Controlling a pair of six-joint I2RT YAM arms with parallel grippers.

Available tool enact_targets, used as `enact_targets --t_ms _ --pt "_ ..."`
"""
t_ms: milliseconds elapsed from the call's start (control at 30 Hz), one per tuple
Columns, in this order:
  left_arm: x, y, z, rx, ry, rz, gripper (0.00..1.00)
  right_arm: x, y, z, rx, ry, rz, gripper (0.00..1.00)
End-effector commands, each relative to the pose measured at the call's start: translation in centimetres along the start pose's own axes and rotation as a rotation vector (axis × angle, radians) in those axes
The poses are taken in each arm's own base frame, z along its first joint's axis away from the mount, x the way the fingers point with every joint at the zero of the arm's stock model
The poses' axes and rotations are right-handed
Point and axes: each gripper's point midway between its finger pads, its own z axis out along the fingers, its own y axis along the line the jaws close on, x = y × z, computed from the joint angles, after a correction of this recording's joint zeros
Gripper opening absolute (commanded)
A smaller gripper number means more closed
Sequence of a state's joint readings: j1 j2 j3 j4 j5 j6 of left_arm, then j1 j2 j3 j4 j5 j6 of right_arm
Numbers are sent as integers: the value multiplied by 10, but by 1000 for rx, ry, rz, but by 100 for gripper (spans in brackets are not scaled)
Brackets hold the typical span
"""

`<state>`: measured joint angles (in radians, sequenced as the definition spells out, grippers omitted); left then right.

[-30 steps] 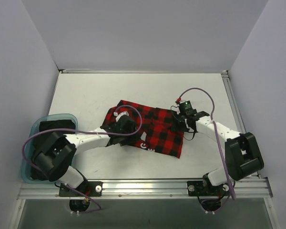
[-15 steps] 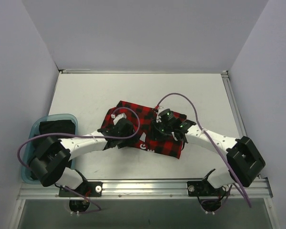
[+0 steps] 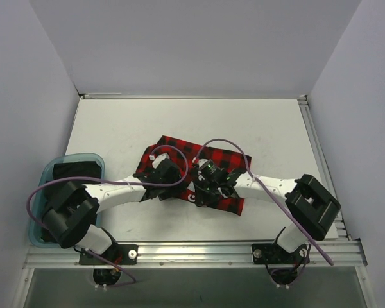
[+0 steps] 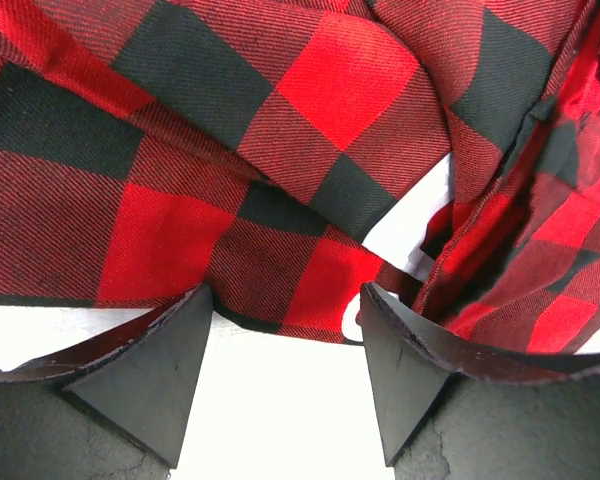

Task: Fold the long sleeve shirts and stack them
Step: Fold the shirt

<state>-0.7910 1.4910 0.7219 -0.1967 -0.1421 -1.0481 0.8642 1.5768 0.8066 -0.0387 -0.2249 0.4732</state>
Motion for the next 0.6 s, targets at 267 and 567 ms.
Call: enact_targets --t_ms 267,567 --pt "-30 -52 -47 138 -94 80 80 -67 -33 -104 -63 -282 184 37" --pt "-30 -145 -56 309 -82 171 79 -97 -100 -124 -216 -460 499 37"
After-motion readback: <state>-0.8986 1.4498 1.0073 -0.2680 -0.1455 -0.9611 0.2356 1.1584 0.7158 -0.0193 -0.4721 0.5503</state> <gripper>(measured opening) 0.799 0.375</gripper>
